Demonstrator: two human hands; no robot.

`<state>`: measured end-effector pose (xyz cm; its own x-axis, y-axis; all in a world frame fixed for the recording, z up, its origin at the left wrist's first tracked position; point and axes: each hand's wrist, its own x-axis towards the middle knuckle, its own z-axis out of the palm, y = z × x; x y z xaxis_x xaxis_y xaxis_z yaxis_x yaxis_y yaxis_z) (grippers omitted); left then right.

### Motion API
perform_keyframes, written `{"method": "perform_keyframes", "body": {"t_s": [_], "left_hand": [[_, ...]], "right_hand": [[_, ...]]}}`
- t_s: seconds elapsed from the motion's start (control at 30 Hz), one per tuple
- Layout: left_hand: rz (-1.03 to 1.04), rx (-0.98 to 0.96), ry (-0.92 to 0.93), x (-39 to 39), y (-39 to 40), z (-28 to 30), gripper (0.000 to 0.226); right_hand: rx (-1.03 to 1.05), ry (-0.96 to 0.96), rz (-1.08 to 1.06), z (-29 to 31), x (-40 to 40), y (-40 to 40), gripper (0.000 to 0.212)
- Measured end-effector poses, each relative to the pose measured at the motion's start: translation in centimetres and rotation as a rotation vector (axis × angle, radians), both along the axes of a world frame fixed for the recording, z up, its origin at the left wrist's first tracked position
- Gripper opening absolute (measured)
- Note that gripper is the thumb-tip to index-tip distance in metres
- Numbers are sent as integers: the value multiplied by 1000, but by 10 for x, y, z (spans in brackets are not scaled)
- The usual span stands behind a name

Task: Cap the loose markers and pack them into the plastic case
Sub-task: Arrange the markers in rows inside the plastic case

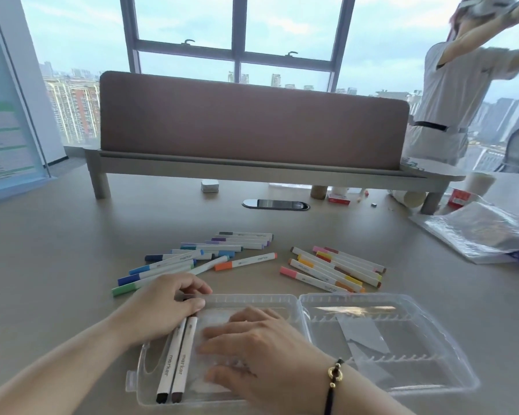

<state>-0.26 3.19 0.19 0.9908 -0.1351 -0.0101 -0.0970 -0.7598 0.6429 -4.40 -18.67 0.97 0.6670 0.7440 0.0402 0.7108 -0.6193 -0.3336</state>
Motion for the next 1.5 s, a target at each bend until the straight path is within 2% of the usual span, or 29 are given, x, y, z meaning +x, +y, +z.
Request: {"method": "perform_keyframes", "body": {"t_s": [0.2, 0.27, 0.4, 0.5, 0.57, 0.63, 0.77, 0.87, 1.23, 1.4, 1.5], "left_hand": [[-23, 87, -5, 11, -27, 6, 9], [-27, 168, -42, 16, -40, 7, 6], [30, 301, -205, 16, -65, 5, 16], [55, 242, -284, 14, -68, -4, 23], [31, 176, -265, 12, -63, -6, 19], [31, 87, -255, 10, -61, -4, 12], [71, -1, -258, 12, -58, -7, 12], [82, 2, -272, 16, -59, -8, 11], [35, 34, -263, 19, -52, -9, 9], [26, 67, -214, 16, -49, -3, 8], [23, 86, -185, 14, -49, 0, 7]], "right_hand": [[71, 65, -90, 0, 14, -26, 36], [116, 124, -181, 4, 18, -36, 32], [233, 183, -250, 10, 27, -54, 23], [307, 215, -246, 11, 31, -61, 21], [365, 224, -264, 14, 35, -68, 18], [403, 139, -376, 20, 47, -82, 14], [293, -124, -768, 26, 97, -129, 15], [124, -128, -893, 17, 125, -146, 22], [149, -157, -891, -2, 124, -141, 9], [119, -87, -918, -1, 128, -146, 11], [82, -62, -902, 2, 130, -144, 5]]}}
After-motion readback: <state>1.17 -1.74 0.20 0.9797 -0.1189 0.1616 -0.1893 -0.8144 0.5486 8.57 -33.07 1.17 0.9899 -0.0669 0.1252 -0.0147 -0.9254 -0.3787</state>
